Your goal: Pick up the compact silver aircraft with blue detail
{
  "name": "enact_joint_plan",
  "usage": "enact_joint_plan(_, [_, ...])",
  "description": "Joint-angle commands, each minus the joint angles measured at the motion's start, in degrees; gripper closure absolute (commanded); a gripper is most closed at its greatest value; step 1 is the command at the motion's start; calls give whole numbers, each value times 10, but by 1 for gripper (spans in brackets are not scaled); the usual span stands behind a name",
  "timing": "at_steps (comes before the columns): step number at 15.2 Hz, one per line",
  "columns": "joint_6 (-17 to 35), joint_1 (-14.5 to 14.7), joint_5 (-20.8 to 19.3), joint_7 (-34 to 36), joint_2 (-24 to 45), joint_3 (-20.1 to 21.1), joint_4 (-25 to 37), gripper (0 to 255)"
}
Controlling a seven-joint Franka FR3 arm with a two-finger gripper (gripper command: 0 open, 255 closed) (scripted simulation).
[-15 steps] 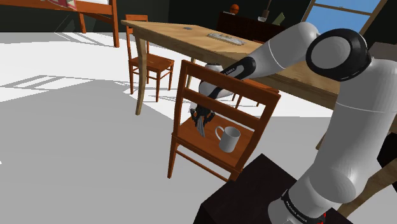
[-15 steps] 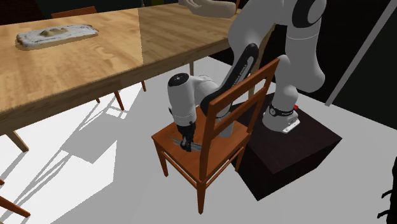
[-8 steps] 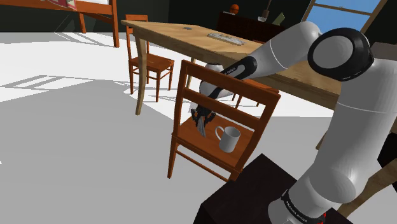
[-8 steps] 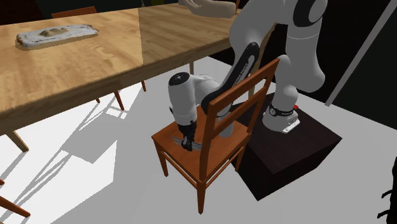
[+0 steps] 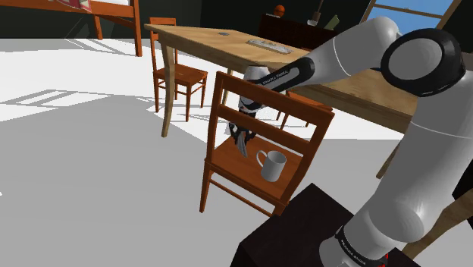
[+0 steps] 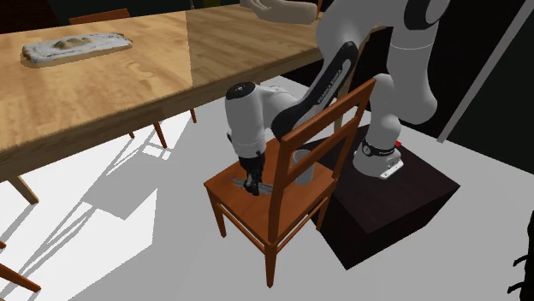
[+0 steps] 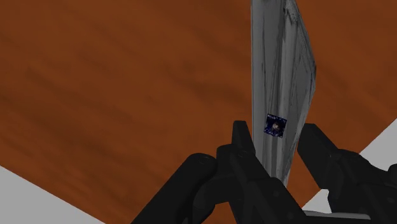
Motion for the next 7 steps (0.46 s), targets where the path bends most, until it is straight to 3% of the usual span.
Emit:
enact_joint_plan(1, [-14,1,1,-1,-10,2,6,255])
enact_joint_plan(7, [-43,1,2,-1,-29,2,16,255])
